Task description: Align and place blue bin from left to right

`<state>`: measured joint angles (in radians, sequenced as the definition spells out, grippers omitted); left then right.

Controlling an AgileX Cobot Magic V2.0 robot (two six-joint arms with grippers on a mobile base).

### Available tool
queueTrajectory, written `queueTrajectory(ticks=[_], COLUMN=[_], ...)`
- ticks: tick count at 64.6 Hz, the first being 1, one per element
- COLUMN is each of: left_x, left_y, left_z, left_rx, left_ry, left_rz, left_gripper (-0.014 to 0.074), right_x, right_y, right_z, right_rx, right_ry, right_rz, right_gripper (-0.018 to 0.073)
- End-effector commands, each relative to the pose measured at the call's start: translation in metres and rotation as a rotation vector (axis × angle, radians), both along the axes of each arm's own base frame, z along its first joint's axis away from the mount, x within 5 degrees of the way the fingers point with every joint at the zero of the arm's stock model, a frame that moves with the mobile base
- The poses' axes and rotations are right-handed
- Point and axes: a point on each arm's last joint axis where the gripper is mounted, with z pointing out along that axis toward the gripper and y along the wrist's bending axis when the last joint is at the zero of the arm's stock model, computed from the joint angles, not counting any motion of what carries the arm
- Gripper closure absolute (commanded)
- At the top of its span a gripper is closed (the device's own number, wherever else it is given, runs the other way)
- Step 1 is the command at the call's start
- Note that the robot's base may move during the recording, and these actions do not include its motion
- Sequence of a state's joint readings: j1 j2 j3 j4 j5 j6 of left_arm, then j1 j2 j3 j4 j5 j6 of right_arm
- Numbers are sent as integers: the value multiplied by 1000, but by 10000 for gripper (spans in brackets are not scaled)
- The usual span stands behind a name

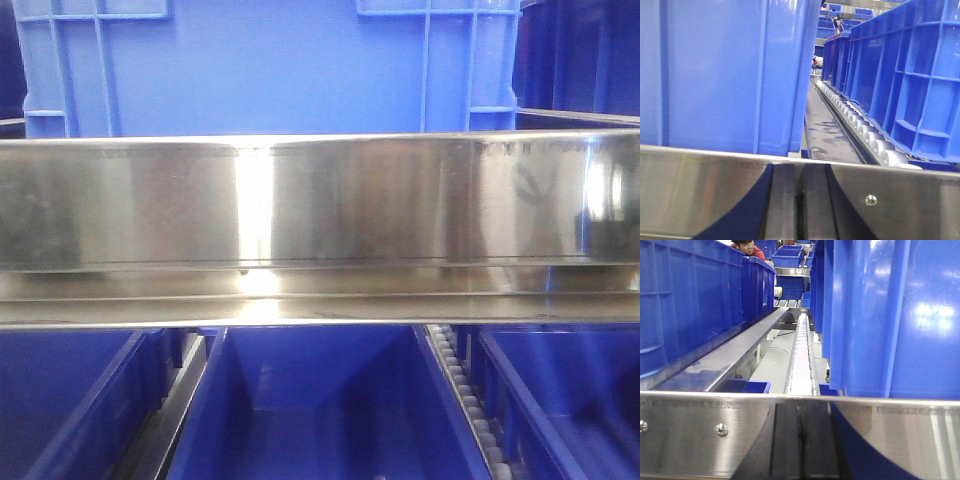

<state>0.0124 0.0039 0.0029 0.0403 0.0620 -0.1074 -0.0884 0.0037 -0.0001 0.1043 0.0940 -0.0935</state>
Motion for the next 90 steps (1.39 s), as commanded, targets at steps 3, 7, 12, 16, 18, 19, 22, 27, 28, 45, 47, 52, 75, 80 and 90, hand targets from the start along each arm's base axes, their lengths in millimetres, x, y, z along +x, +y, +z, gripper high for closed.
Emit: queueTrajectory(ticks=[3, 7, 12, 16, 18, 19, 22, 27, 28, 45, 47, 52, 75, 80, 90], left_x=[-1, -1, -1, -1, -1, -1, -1, -1, -1, -1, -1, -1, -9, -18, -46], left_y=[0, 0, 0, 0, 0, 0, 0, 0, 0, -1, -1, -1, -1, 0, 2], left_z=[4, 4, 4, 4, 4, 4, 4, 4, 4, 8, 9, 12, 48, 72, 129], left_rx=[-5, -5, -5, -5, -5, -5, -5, -5, -5, -4, -4, -4, -10, 29, 105], left_ry=[-32, -32, -32, -34, -34, -34, -34, -34, -34, -82, -98, -127, -243, -240, -287], left_rz=[-7, -7, -7, -8, -8, -8, -8, -8, -8, -10, -10, -12, -13, -2, 42], left_gripper=[706, 706, 706, 706, 706, 706, 706, 706, 706, 706, 706, 706, 706, 706, 653], right_x=[0, 0, 0, 0, 0, 0, 0, 0, 0, 0, 0, 0, -5, -11, -34], right_y=[0, 0, 0, 0, 0, 0, 0, 0, 0, 0, 0, 0, -1, 0, 4], right_z=[2, 2, 2, 2, 2, 2, 2, 2, 2, 3, 4, 5, 31, 54, 107], right_rx=[-2, -2, -2, -2, -2, -2, -2, -2, -2, -3, -4, -5, -17, -18, -21], right_ry=[-23, -23, -23, -23, -23, -23, -23, -23, -23, -36, -40, -59, -205, -233, -227], right_rz=[0, 0, 0, 0, 0, 0, 0, 0, 0, -1, -1, -3, -14, -7, 18], right_gripper=[721, 721, 721, 721, 721, 721, 721, 721, 721, 721, 721, 721, 721, 721, 721])
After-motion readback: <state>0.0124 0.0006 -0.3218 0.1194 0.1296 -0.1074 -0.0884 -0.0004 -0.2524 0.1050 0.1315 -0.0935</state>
